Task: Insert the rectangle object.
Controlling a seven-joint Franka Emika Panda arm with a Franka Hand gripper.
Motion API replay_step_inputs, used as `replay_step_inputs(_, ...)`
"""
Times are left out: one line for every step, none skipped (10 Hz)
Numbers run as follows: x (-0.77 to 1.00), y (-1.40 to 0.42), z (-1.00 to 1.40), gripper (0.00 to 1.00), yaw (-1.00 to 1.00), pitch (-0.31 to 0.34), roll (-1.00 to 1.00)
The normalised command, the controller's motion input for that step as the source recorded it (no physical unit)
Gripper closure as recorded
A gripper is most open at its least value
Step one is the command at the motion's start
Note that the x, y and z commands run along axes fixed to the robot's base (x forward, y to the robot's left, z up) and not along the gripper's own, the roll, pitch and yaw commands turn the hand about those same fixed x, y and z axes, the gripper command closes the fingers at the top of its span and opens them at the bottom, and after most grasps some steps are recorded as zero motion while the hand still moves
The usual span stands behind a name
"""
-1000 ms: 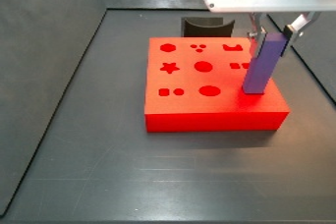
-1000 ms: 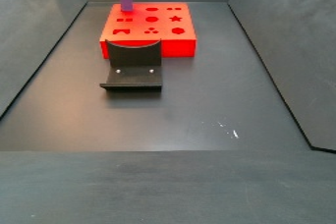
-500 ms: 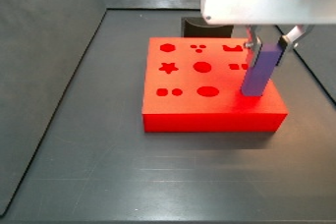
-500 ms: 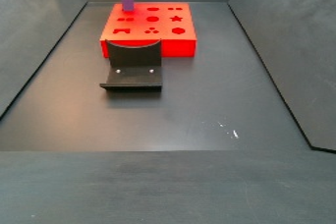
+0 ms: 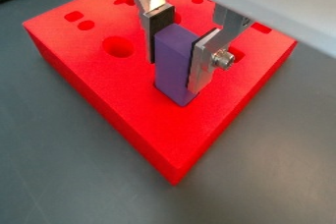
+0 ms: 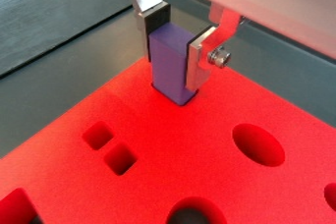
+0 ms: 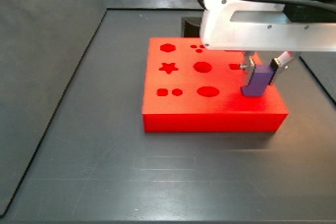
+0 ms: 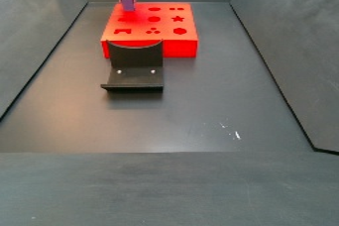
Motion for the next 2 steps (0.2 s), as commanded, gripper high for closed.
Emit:
replay_step_inputs(0.00,0.00,0.00,1.00,0.00,0.000,-0.01)
replay_step_inputs(0.00,0.00,0.00,1.00,0.00,0.000,0.00)
